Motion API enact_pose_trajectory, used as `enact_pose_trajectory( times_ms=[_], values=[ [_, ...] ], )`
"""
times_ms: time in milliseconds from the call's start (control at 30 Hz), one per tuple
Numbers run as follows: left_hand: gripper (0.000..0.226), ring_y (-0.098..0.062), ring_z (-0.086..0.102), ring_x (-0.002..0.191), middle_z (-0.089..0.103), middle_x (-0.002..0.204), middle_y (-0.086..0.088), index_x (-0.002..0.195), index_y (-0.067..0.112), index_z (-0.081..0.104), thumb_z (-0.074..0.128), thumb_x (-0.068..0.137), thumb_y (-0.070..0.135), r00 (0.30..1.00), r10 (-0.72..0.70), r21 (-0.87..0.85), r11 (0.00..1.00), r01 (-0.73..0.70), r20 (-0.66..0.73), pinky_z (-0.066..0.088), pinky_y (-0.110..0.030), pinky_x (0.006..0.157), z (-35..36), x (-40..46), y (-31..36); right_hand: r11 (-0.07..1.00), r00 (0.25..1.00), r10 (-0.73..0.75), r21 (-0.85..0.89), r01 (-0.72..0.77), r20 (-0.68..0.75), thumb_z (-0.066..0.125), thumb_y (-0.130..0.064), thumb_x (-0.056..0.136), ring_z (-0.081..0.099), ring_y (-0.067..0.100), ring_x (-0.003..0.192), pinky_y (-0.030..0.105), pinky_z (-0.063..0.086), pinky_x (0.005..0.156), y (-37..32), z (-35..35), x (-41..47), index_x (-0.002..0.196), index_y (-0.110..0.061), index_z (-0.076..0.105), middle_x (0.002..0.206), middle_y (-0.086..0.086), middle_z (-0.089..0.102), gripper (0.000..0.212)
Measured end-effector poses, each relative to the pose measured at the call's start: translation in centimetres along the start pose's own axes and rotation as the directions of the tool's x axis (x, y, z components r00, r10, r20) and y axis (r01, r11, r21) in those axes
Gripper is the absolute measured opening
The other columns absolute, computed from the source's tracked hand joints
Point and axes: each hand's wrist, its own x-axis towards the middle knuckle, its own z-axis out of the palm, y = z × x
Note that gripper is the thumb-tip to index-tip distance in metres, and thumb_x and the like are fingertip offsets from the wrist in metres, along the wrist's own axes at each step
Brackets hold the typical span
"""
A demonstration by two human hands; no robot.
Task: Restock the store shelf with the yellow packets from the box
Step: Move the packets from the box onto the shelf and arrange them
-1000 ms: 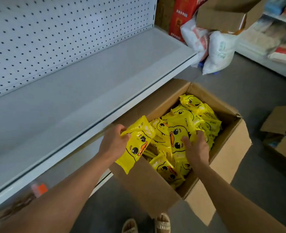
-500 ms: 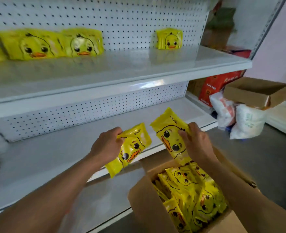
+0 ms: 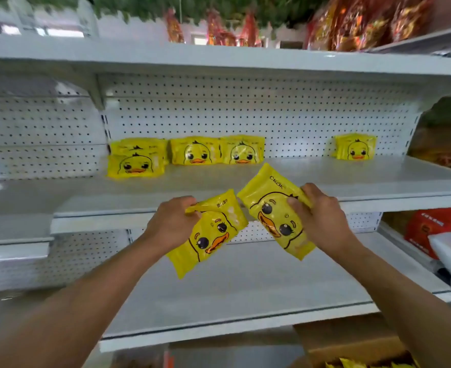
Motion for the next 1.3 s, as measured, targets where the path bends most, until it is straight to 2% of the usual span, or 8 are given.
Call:
enact_pose_trajectory(
  times_ms=[133, 233, 367, 433, 567, 767, 1100, 1300],
  values=[
    [0.024, -0.016, 0.052, 0.078, 0.061, 0.1, -0.003, 0.114, 0.016, 0.063, 0.052, 0.093, 0.02, 0.997, 0.012, -0.007, 1.0, -0.013, -0.081, 0.037, -0.025, 0.065, -4.8, 2.5, -2.7, 0.997, 0.998, -0.07, -0.018, 0.07, -0.01, 0.05, -0.037, 0.092, 0.055, 0.036, 0.074, 0.037, 0.042, 0.064, -4.5, 2.3, 3.3, 0.086, -0.017, 0.041, 0.071, 0.01, 0.055, 0.023],
    [0.016, -0.019, 0.051, 0.069, 0.059, 0.089, -0.006, 0.104, 0.013, 0.064, 0.052, 0.094, 0.017, 0.993, 0.055, 0.014, 0.998, -0.054, -0.106, 0.034, -0.024, 0.056, -7.9, 5.6, -5.2, 0.995, 0.995, -0.092, -0.029, 0.091, -0.049, 0.049, -0.037, 0.093, 0.056, 0.038, 0.076, 0.038, 0.044, 0.066, -7.3, 4.4, 5.7, 0.088, -0.014, 0.043, 0.073, 0.013, 0.058, 0.025],
    [0.036, -0.025, 0.055, 0.109, 0.053, 0.134, -0.007, 0.129, 0.014, 0.055, 0.052, 0.095, 0.022, 0.993, 0.055, 0.107, 0.993, -0.044, -0.105, 0.039, -0.024, 0.082, -10.8, 10.9, -8.7, 0.994, 0.993, -0.11, -0.028, 0.109, -0.051, 0.049, -0.036, 0.093, 0.051, 0.034, 0.073, 0.036, 0.042, 0.065, -10.4, 7.7, 8.7, 0.086, -0.016, 0.04, 0.068, 0.007, 0.052, 0.024],
    [0.038, -0.023, 0.056, 0.1, 0.05, 0.137, -0.007, 0.131, 0.016, 0.053, 0.053, 0.094, 0.025, 0.995, 0.064, 0.143, 0.988, -0.053, -0.071, 0.04, -0.024, 0.081, -11.8, 13.7, -10.9, 0.993, 0.993, -0.113, -0.038, 0.111, -0.037, 0.049, -0.036, 0.093, 0.047, 0.031, 0.07, 0.033, 0.036, 0.062, -11.7, 9.3, 10.1, 0.086, -0.016, 0.039, 0.06, 0.0, 0.044, 0.023],
    [0.039, -0.025, 0.051, 0.121, 0.047, 0.141, -0.005, 0.131, 0.019, 0.054, 0.056, 0.092, 0.027, 0.999, 0.036, 0.186, 0.982, -0.036, 0.003, 0.041, -0.036, 0.101, -12.8, 18.6, -15.1, 0.991, 0.993, -0.118, -0.064, 0.116, -0.023, 0.049, -0.037, 0.093, 0.042, 0.028, 0.069, 0.031, 0.032, 0.061, -13.9, 12.7, 12.0, 0.088, -0.017, 0.042, 0.06, -0.003, 0.042, 0.021],
    [0.039, -0.025, 0.053, 0.119, 0.046, 0.143, -0.003, 0.13, 0.023, 0.055, 0.057, 0.092, 0.03, 0.997, 0.032, 0.211, 0.976, -0.046, 0.072, 0.043, -0.036, 0.099, -11.5, 23.2, -19.5, 0.987, 0.991, -0.134, -0.088, 0.134, 0.012, 0.049, -0.037, 0.093, 0.045, 0.029, 0.07, 0.032, 0.034, 0.061, -15.9, 16.8, 13.8, 0.084, -0.017, 0.038, 0.06, -0.004, 0.041, 0.025],
    [0.028, -0.022, 0.054, 0.115, 0.061, 0.124, 0.005, 0.116, 0.027, 0.064, 0.062, 0.088, 0.027, 0.983, 0.15, 0.218, 0.968, -0.123, -0.11, 0.044, -0.034, 0.088, -10.5, 25.9, -21.6, 0.975, 0.974, -0.175, -0.111, 0.192, 0.141, 0.048, -0.042, 0.093, 0.049, 0.026, 0.071, 0.033, 0.042, 0.067, -17.8, 20.3, 15.9, 0.107, -0.015, 0.052, 0.062, -0.003, 0.047, 0.03],
    [0.015, -0.015, 0.062, 0.089, 0.067, 0.088, 0.009, 0.08, 0.029, 0.067, 0.078, 0.072, 0.032, 0.988, 0.131, 0.084, 0.989, -0.124, -0.078, 0.049, -0.031, 0.075, -12.5, 26.3, -22.6, 0.939, 0.899, -0.31, -0.051, 0.341, 0.309, 0.054, -0.046, 0.089, 0.045, 0.018, 0.07, 0.029, 0.034, 0.061, -19.9, 21.3, 17.2, 0.084, -0.029, 0.046, 0.068, -0.009, 0.048, 0.019]
  ],
)
